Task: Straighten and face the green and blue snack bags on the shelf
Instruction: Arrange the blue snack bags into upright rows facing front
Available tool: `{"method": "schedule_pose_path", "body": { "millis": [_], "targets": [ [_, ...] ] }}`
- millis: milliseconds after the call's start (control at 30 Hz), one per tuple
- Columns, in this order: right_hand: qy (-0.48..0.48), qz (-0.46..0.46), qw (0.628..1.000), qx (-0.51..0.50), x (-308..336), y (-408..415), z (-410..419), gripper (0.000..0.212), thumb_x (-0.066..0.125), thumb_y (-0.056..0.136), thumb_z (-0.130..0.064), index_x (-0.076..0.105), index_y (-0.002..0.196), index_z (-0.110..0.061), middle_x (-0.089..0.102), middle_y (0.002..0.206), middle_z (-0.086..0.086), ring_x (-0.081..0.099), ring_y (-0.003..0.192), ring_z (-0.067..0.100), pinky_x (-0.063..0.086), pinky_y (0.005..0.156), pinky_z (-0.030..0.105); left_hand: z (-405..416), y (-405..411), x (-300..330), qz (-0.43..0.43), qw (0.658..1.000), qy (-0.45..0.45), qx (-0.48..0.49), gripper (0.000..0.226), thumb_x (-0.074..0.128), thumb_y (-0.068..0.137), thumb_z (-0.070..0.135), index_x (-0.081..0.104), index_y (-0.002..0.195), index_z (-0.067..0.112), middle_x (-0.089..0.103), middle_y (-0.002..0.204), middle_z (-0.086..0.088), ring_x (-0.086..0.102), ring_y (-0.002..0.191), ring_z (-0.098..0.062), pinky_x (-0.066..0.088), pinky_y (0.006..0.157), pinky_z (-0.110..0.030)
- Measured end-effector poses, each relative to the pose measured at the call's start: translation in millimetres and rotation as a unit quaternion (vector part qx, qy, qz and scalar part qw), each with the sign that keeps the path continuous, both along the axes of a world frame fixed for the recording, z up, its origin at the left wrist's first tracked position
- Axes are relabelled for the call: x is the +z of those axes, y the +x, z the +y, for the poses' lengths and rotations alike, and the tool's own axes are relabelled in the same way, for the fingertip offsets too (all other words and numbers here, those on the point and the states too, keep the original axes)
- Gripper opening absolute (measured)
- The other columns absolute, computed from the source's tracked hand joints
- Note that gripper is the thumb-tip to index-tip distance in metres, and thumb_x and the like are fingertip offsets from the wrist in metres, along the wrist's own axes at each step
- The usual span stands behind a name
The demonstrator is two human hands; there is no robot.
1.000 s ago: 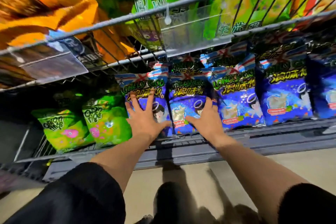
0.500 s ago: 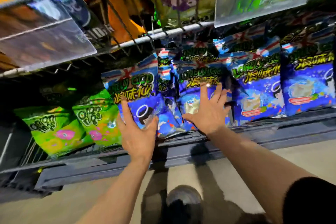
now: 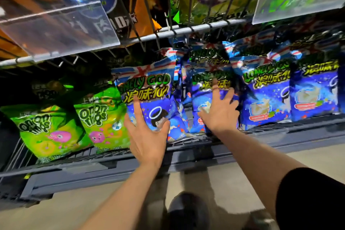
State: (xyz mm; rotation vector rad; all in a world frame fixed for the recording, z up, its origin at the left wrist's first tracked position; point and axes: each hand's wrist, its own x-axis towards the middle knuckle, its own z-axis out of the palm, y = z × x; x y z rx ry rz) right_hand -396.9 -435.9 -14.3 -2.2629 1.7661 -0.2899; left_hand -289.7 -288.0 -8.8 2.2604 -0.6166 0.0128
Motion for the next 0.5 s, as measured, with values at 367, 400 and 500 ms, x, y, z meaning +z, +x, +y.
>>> {"method": "schedule_pose_path", "body": {
  "millis": [367,400,500],
  "targets": [
    [-0.042,0.061,0.996,0.053,8,-7,-11,0.101,0.065,0.077,-0.058,-0.006,0.147,-0.043,0.013,0.150,0.024,0.025,0.132,0.043,0.037,0.100,0.048,-21,-14,1,-0.029,0.995,0.074,-0.053,0.118,0.061,0.064,0.078,-0.015,0.148,0.044,-0.011,0.157,-0.022,-0.010,0.146,-0.038,0.011,0.115,-0.059],
    [-0.046,0.054,0.996,0.052,10,-7,-10,0.100,0.064,0.075,-0.062,-0.001,0.148,-0.040,0.013,0.150,0.025,0.024,0.133,0.042,0.034,0.102,0.049,-20,-13,2,-0.028,0.997,0.051,-0.052,0.113,0.051,0.063,0.084,-0.012,0.148,0.045,-0.011,0.158,-0.020,-0.011,0.147,-0.037,0.008,0.115,-0.060],
    [-0.116,0.000,0.992,0.044,14,0,-3,0.080,0.055,0.082,-0.061,0.029,0.145,-0.018,0.024,0.146,0.030,0.021,0.137,0.039,0.025,0.107,0.048,-19,-2,10,-0.009,0.999,-0.015,-0.036,0.109,0.056,0.064,0.080,-0.004,0.149,0.047,0.006,0.156,-0.022,0.014,0.145,-0.038,0.024,0.113,-0.054]
  ]
}}
